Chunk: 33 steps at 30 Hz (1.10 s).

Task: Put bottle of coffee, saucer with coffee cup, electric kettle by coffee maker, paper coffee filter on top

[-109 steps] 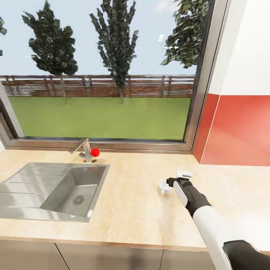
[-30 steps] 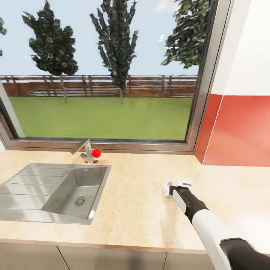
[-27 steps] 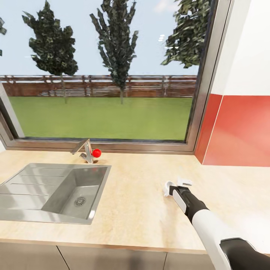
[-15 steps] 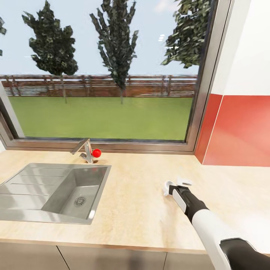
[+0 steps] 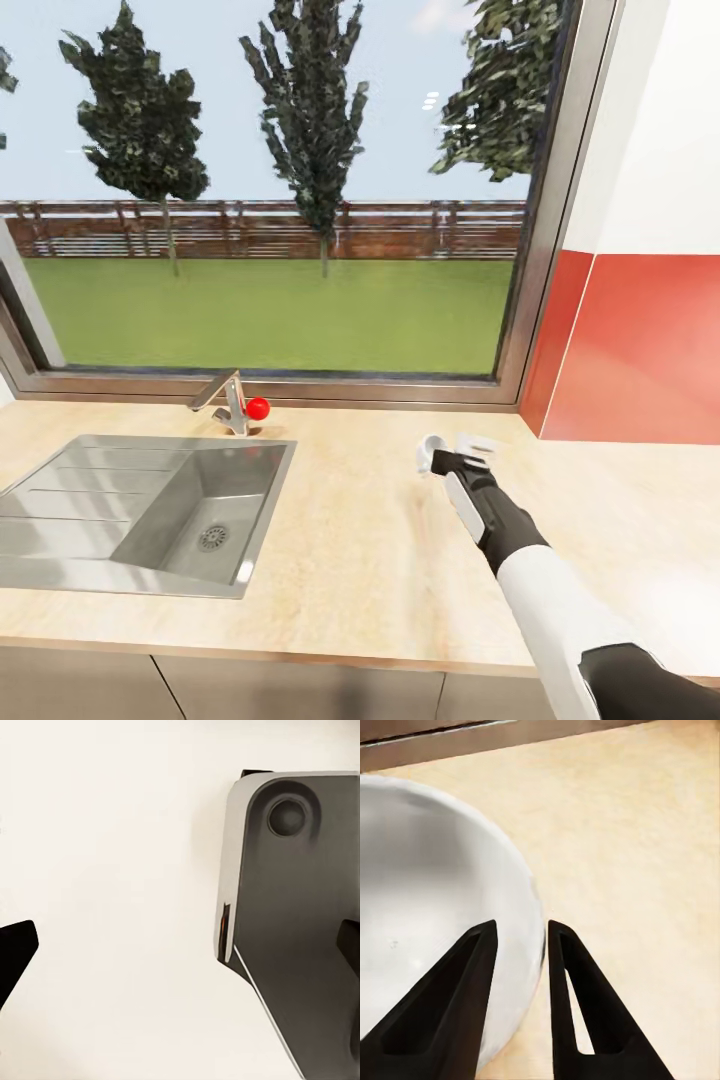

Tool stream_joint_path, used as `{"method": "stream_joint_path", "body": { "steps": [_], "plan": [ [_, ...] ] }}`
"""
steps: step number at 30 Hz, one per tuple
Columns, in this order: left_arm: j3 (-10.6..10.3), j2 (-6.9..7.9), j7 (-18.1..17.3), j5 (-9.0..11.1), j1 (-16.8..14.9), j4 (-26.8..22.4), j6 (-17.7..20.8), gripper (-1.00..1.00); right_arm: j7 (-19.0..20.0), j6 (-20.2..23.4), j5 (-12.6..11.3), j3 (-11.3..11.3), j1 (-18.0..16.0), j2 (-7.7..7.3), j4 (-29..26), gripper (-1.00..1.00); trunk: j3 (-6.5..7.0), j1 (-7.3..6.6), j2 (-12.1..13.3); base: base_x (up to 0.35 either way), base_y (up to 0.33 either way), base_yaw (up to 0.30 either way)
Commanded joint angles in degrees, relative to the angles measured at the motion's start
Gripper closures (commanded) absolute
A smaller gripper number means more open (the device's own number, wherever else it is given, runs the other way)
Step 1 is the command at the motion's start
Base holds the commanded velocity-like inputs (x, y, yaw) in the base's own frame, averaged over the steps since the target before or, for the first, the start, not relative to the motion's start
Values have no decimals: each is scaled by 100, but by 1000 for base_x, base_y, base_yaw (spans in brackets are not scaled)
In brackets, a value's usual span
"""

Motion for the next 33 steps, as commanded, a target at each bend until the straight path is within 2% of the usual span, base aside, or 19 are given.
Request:
{"method": "stream_joint_path", "body": {
  "steps": [1,3,4,6,9,12,19,25,33],
  "plan": [
    [40,1,-28,2,-5,9,-29,-100,-49,28,-50,33,-4,55,-146,100,-12,4,-12,0,0,0],
    [40,-1,-27,3,-5,7,-29,-100,-56,48,-47,119,-4,154,-412,100,-12,4,-12,0,0,0],
    [41,0,-27,3,-5,7,-29,-100,-62,62,-46,239,-4,198,-607,100,-12,4,-12,0,0,0],
    [43,2,-27,2,-5,5,-29,-100,-67,123,-45,347,-4,220,-799,100,-12,4,-12,0,0,0],
    [43,6,-20,2,-5,0,-29,-100,-70,562,-50,457,-4,239,-1200,100,-12,4,-12,0,0,0],
    [56,7,-12,2,-10,-2,-29,-100,-65,841,-59,486,-4,243,-1316,100,-12,4,-12,0,0,0],
    [69,-3,-9,9,-15,-19,-29,-100,-63,917,-65,504,-4,251,-1388,100,-12,4,-12,-13,0,0],
    [90,-7,-1,29,-19,-29,-29,-100,-66,945,-71,499,-4,253,-1462,100,-12,4,-12,-299,0,0],
    [92,-16,0,46,-19,-38,-29,-100,-62,947,-71,498,-4,253,-1520,100,-12,4,-12,-336,0,270]
  ]
}}
